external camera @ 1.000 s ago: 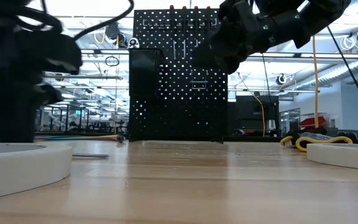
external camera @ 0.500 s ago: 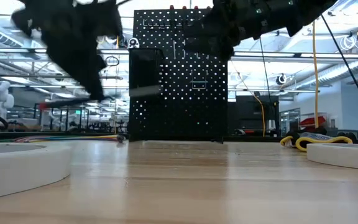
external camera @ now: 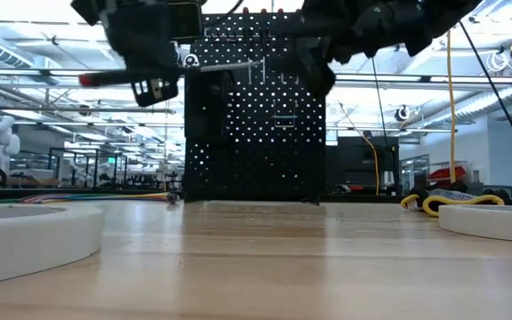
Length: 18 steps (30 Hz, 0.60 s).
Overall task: Hang tools onto peg board
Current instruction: Hang the nut driver on the peg board
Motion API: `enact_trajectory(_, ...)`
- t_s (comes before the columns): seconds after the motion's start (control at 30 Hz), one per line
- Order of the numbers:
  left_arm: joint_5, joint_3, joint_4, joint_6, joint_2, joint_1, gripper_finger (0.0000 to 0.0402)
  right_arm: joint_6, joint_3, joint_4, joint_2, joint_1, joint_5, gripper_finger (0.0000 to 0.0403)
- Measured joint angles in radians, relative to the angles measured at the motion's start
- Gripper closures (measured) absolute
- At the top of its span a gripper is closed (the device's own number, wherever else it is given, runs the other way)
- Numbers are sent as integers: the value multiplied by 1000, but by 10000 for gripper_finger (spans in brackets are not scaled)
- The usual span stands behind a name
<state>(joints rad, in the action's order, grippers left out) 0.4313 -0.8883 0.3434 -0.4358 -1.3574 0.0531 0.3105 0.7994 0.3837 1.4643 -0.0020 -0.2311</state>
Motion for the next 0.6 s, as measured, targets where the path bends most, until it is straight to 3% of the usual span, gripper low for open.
enact_trajectory(0.37,189,-1,-172,-155,-76,-118,388,-324,1,66,0,44,-6,163)
enact_trajectory(0.6,249,-1,-289,-227,-131,-131,388,-370,59,-85,0,43,-6,163)
